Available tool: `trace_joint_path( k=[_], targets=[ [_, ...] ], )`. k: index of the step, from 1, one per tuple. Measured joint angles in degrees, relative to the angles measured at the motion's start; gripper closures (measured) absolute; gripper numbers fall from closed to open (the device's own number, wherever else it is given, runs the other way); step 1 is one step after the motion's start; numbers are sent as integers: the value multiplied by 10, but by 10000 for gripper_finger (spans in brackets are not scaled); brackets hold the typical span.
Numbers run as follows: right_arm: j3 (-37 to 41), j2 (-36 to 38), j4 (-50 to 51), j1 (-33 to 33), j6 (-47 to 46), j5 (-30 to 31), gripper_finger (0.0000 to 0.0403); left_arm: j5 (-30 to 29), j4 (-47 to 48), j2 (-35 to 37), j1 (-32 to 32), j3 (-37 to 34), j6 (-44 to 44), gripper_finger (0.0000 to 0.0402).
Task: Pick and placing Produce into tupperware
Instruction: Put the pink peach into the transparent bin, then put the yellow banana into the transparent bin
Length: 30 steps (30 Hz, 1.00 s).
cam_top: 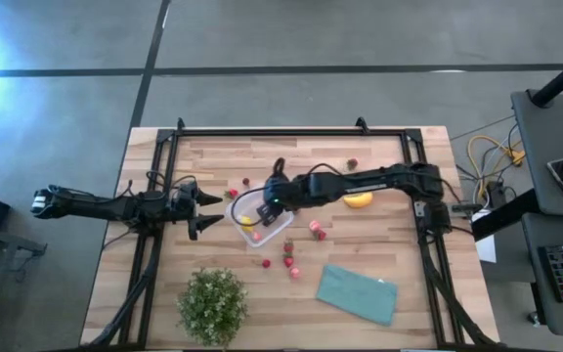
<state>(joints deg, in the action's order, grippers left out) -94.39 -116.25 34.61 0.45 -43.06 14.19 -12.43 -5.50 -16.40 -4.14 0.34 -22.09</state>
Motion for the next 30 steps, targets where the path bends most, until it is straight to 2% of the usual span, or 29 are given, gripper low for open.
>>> trace_joint_path(
  k=[7,11,14,16,23,30],
  targets=[
    [-90,-41,58,-8,33,-5,185,0,0,0,0,0,0,109],
    [-112,-31,174,-5,39,42,150,0,0,0,0,0,0,109],
    [-108,-15,234,7,98,35,136,0,0,0,0,0,0,109],
    [-91,-3,247,14,132,13,134,0,0,0,0,0,0,109],
    [13,42,282,42,188,5,145,0,0,0,0,0,0,109],
    [152,146,300,46,271,26,154,0,0,0,0,0,0,109]
  ],
)
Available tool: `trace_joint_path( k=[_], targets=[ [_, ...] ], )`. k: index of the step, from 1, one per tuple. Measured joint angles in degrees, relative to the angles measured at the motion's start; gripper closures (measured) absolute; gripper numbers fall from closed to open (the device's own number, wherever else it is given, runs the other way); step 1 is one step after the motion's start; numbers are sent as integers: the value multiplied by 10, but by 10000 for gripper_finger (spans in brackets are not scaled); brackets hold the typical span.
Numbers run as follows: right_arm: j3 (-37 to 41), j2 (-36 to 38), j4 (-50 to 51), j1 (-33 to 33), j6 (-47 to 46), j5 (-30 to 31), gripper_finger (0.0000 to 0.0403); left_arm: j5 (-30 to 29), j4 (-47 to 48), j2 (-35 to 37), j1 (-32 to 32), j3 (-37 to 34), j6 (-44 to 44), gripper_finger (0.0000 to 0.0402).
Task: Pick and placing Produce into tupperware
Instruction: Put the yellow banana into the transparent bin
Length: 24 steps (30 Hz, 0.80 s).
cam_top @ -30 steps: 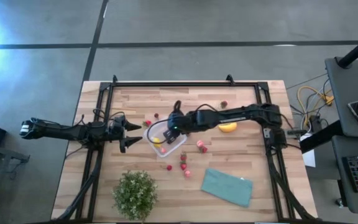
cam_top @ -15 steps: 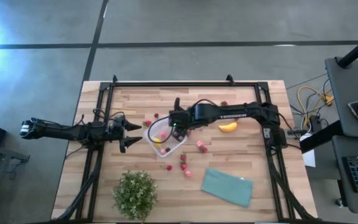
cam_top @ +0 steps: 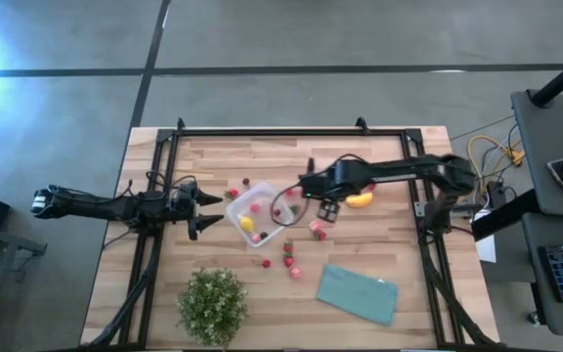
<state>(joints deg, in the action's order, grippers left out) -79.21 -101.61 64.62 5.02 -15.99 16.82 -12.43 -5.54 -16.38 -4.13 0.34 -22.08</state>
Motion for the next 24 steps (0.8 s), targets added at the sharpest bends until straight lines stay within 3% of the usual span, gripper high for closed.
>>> trace_joint_path(
  k=[7,13,18,21,24],
  targets=[
    [120,125,-20,5,94,89,153,0,0,0,0,0,0,109],
    [184,197,-2,11,110,90,166,0,0,-1,0,0,0,109],
    [224,227,-5,12,43,156,174,0,0,0,0,0,0,109],
    [255,256,-48,0,83,142,173,0,0,0,0,0,0,109],
    [297,302,-143,-18,172,86,169,0,0,0,0,0,0,109]
  ],
)
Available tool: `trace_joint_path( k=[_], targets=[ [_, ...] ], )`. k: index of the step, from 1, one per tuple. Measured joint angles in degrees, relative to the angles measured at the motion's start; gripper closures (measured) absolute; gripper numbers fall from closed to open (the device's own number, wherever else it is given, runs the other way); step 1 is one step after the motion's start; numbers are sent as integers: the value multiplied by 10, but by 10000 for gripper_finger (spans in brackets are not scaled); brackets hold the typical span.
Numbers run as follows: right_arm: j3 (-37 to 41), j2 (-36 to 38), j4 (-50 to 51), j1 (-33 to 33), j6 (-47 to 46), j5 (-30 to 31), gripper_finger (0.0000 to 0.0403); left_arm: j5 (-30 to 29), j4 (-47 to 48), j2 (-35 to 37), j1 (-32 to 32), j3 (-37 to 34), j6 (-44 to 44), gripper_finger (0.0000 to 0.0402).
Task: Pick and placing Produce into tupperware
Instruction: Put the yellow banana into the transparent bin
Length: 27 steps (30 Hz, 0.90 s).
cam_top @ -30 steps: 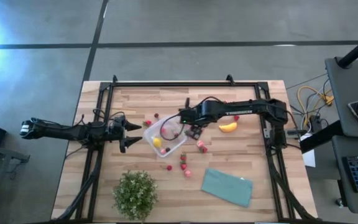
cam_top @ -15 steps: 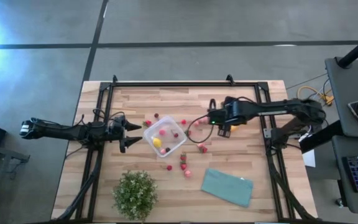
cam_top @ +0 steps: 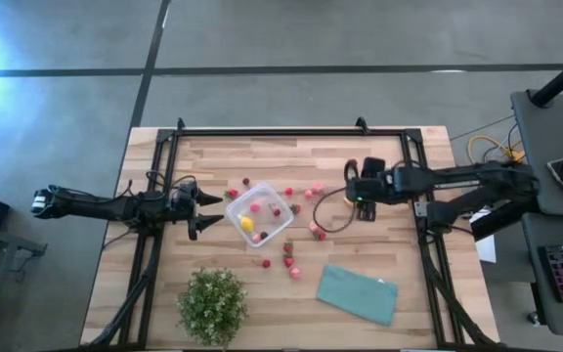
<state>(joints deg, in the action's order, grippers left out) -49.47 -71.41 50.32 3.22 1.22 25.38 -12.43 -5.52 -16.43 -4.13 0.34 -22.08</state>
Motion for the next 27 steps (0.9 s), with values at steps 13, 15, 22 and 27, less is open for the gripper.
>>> trace_joint_path(
  k=[13,15,22,27],
  targets=[
    [102,88,-56,-5,168,-65,170,0,0,0,0,0,0,109],
    [108,78,-59,-5,179,-81,168,0,0,1,0,0,0,109],
    [118,16,-84,2,189,-96,167,0,0,0,0,0,0,109],
    [111,-36,-95,39,151,-126,170,0,0,0,0,0,0,109]
  ],
)
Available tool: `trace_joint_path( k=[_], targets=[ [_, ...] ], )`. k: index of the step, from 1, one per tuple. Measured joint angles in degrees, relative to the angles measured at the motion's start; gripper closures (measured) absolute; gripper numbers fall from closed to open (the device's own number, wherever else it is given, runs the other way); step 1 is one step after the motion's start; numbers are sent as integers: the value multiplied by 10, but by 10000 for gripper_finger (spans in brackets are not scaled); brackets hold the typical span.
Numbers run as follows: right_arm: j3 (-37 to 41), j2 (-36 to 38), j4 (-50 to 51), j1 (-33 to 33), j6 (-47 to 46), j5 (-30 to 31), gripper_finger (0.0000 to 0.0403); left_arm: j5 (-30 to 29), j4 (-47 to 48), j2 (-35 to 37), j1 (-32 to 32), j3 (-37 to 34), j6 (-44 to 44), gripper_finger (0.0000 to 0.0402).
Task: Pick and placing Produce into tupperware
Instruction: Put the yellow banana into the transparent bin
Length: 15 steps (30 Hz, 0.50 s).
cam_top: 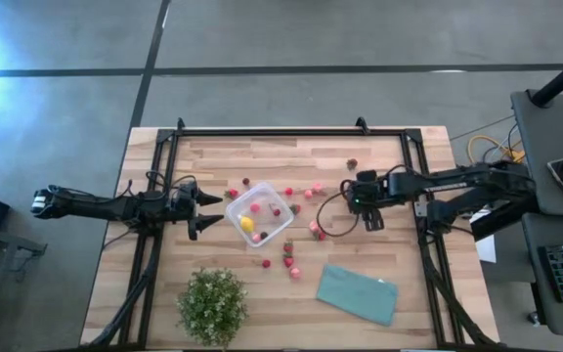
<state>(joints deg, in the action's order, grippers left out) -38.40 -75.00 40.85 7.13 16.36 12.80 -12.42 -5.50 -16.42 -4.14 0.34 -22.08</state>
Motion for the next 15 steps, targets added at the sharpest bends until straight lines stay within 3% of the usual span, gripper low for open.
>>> trace_joint_path(
  k=[4,15],
  targets=[
    [-5,-30,0,32,-28,-30,170,0,0,1,0,0,0,109],
    [-27,-63,-12,49,-11,-24,170,0,0,0,0,0,0,109]
  ],
)
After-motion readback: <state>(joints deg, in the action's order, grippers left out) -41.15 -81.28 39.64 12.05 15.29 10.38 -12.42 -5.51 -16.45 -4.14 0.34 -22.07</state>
